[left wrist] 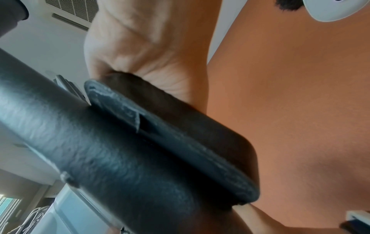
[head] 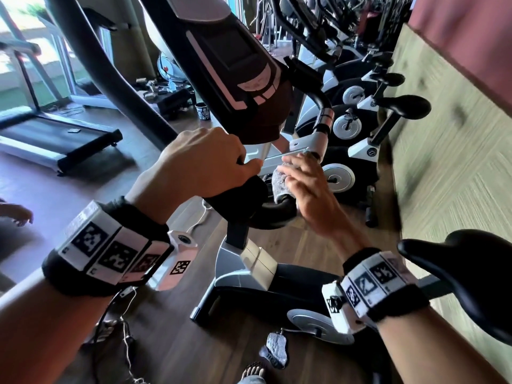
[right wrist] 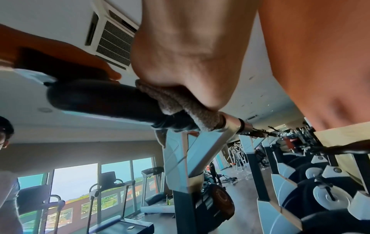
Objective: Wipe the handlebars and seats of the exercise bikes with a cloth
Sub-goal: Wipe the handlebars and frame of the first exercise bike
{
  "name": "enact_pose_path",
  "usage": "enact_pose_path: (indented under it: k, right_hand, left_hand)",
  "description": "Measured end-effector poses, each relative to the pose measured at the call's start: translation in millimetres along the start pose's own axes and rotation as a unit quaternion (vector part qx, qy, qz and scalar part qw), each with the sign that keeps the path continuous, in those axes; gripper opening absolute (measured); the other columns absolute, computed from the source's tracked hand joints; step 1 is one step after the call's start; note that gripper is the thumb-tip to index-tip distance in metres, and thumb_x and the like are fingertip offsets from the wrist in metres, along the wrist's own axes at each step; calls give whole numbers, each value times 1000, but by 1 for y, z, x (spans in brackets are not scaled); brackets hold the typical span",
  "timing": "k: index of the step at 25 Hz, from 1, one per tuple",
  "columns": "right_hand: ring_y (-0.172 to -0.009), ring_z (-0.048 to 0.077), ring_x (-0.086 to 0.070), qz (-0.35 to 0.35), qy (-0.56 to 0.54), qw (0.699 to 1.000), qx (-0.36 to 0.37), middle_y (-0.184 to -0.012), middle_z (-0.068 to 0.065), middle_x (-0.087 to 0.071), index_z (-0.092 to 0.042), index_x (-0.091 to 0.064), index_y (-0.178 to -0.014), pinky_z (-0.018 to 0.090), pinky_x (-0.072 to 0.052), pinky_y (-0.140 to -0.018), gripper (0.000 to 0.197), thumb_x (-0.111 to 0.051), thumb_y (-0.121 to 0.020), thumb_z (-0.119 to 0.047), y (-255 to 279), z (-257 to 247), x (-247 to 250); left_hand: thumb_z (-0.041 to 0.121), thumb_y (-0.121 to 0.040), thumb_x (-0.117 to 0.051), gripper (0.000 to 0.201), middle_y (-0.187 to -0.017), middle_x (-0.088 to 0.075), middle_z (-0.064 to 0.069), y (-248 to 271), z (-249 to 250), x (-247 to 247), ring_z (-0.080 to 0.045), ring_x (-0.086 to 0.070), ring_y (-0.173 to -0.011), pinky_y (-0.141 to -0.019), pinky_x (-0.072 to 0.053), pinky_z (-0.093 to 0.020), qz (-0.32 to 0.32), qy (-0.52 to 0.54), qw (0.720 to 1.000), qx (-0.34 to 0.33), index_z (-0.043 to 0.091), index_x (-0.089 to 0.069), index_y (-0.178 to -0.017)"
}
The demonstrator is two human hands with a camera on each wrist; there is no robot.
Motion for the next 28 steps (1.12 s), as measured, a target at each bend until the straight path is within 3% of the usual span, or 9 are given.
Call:
enact_pose_path:
  k: [2, 6, 10, 15, 19, 22, 24, 26, 28]
  right_hand:
    - [-140, 19, -38, -2, -5, 1000, 6, -143, 3, -52, -6, -68, -128, 41, -24, -123, 49, -37, -98, -28, -7, 8, 5]
    - [-141, 22, -38, -17, -50, 994, -95, -145, 5, -51, -7, -70, -126, 48, -24, -123, 48, -42, -92, -28, -35, 17, 11]
    - [-142, 20, -35, -18, 7, 1000, 0, -145, 3, -48, -6, -66, -130, 44, -23, -124, 52, -40, -94, -33, 0, -2, 5]
    - [-150, 16, -27, -36, -65, 990, -116, -157, 0, -40, -11, -64, -135, 47, -17, -127, 54, -43, -89, -31, -35, 12, 15]
    - [-151, 13, -20, -48, -35, 995, -78, -157, -3, -35, -10, -61, -137, 45, -15, -127, 55, -47, -88, -32, -20, 8, 9]
    - [-150, 8, -24, -74, -92, 987, -113, -156, -7, -38, -16, -61, -136, 39, -17, -127, 56, -43, -85, -27, -20, 7, 14]
    - [-137, 13, -48, -55, -149, 978, -136, -146, -1, -55, -21, -65, -132, 39, -36, -120, 55, -43, -82, -19, -24, 10, 25]
    - [-111, 9, -65, 21, -184, 976, -111, -126, 6, -68, -19, -67, -128, 27, -53, -98, 59, -42, -76, -9, -24, 9, 41]
    - [-106, -3, -62, 129, -122, 983, -43, -124, 11, -69, -6, -65, -128, 11, -46, -95, 61, -41, -73, 1, -28, 5, 63]
  left_hand:
    - [72, -92, -31, 55, -73, -61, 2, 0, 0, 1, -19, -62, -71, -74, -55, -38, -1, 7, 1000, 1, 28, -52, -65]
    - [73, -88, -28, 61, -73, -63, 3, 2, 2, 2, -15, -61, -70, -68, -52, -34, -4, 15, 1000, 1, 25, -64, -74]
    - [73, -92, -35, 52, -77, -61, 4, 1, 0, 0, -18, -60, -75, -62, -39, -31, 4, 9, 1000, 20, 31, -51, -66]
    - [75, -89, -30, 54, -78, -62, 5, 2, -1, -1, -19, -62, -76, -68, -47, -33, 17, 11, 1000, 13, 30, -50, -65]
    - [76, -85, -26, 63, -75, -63, 5, 3, 0, 0, -17, -62, -74, -75, -55, -38, 13, 20, 1000, 10, 27, -65, -75]
    - [76, -87, -28, 65, -74, -63, 5, 2, -1, -1, -13, -61, -70, -67, -50, -32, 18, 17, 1000, 8, 25, -67, -76]
    - [77, -87, -29, 62, -76, -64, 7, 3, -4, -2, -12, -61, -71, -64, -46, -30, 23, 24, 999, 10, 28, -65, -77]
    - [78, -85, -29, 58, -76, -63, 9, 5, -5, -2, -12, -60, -71, -66, -47, -31, 26, 36, 999, 14, 32, -62, -75]
    - [77, -86, -31, 56, -75, -63, 9, 4, -4, -2, -11, -60, -70, -66, -47, -31, 28, 39, 999, 15, 31, -61, -73]
Point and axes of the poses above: each hand's wrist, its own y-axis away from the middle knuckle, its own x-axis out of the back of the hand, z = x × y, the point moved 3 cm from there along -y, towards the middle knuckle
